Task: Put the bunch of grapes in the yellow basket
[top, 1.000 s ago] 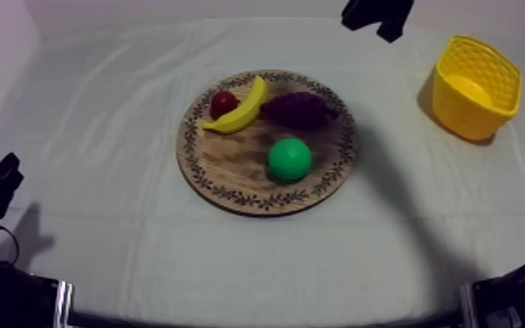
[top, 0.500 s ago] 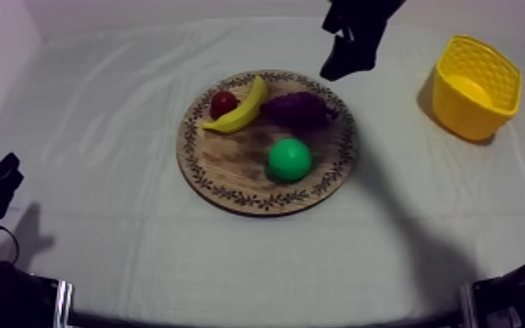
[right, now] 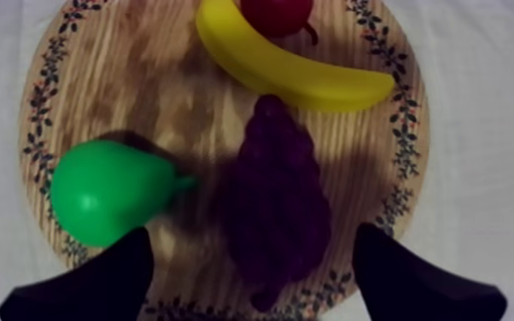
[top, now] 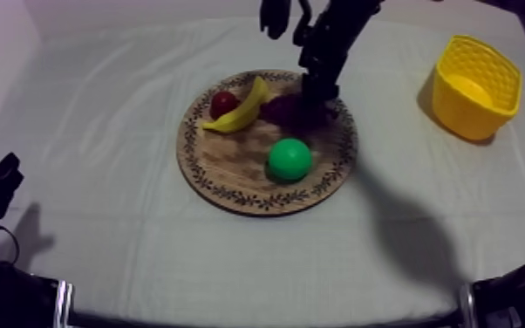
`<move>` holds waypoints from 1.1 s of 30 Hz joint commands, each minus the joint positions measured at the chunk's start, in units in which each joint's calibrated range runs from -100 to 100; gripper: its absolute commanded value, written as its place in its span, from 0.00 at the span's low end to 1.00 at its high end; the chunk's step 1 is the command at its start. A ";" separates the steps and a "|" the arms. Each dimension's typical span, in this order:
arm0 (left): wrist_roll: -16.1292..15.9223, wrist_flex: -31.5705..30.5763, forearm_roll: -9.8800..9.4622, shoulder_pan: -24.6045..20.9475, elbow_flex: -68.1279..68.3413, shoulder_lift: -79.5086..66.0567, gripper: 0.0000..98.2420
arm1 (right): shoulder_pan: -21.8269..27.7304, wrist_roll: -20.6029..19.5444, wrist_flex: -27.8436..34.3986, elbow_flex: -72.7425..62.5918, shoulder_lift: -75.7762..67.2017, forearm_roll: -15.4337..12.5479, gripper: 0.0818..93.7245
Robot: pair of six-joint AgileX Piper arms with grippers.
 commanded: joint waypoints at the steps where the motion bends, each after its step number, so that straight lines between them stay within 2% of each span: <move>1: 0.01 0.01 -0.02 -0.01 0.00 0.03 0.00 | -0.23 -0.28 -0.02 -1.49 3.29 0.44 0.78; 10: 0.01 0.01 -0.02 -0.01 0.00 0.03 0.00 | -0.39 -1.37 -0.44 -6.87 11.12 1.47 0.78; 15: 0.01 0.01 -0.02 -0.01 0.00 0.03 0.00 | 0.07 -1.54 0.51 -10.56 14.71 1.74 0.74; 23: 0.01 0.01 -0.02 -0.01 0.00 0.03 0.00 | 0.63 -1.21 2.45 -14.59 17.88 1.46 0.55; 30: 0.01 0.01 -0.02 -0.01 0.00 0.03 0.00 | 0.95 -0.80 5.53 -16.93 18.72 1.56 0.33; 33: 0.01 0.01 -0.02 -0.01 0.00 0.03 0.00 | 1.38 -0.86 7.28 -17.29 17.15 1.54 0.30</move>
